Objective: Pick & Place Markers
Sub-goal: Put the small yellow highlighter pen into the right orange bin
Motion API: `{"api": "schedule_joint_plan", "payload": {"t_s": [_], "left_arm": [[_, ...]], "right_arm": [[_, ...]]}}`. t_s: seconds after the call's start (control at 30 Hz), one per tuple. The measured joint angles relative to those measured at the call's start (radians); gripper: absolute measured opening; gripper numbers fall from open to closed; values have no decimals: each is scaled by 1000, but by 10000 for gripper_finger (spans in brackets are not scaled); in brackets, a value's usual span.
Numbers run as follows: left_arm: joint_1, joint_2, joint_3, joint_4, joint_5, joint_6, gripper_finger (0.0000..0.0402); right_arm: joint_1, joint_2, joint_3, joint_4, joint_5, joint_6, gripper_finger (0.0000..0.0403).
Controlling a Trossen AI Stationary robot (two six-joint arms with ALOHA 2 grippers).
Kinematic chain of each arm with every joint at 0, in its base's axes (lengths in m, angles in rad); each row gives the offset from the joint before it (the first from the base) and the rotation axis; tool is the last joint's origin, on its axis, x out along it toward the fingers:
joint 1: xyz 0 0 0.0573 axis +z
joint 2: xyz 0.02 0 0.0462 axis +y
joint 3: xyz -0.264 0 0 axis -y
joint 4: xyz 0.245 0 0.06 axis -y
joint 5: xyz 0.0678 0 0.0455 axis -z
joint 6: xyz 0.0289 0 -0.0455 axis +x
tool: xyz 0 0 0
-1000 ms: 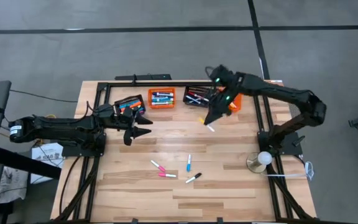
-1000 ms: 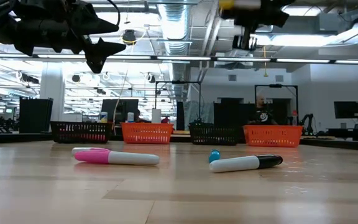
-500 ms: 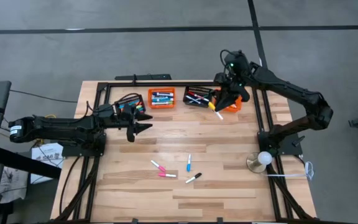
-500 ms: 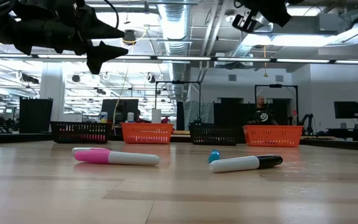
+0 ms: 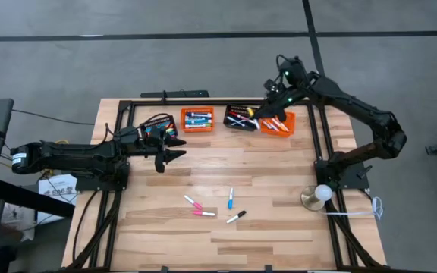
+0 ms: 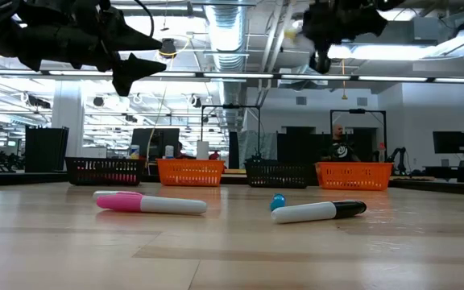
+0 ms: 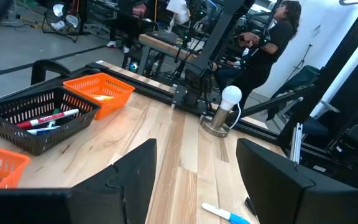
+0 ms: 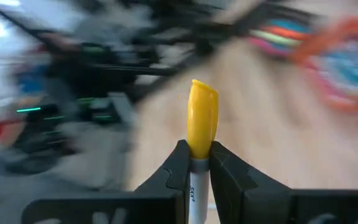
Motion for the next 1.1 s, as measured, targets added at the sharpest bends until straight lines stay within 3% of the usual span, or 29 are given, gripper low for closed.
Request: {"api": "schedule_joint_plan", "payload": {"t_s": [0.1,0.3,0.53,0.67,0.93,1.1], "left_arm": [[0,0,0,0,0,0,220],[0,0,0,0,0,0,220],[0,0,0,0,-8,3,220],[0,0,0,0,-8,27,220],[0,0,0,0,-8,31,220],[0,0,0,0,-8,31,220]], "right_arm": [[-29,0,0,-127,209,-91,38],[-37,0,0,-359,737,-237,33],[-5,0,0,-374,1098,-244,39],[13,1,0,-375,1190,-269,36],[12,2,0,-384,1191,-288,40],[12,72,0,-425,1186,-294,38]]}}
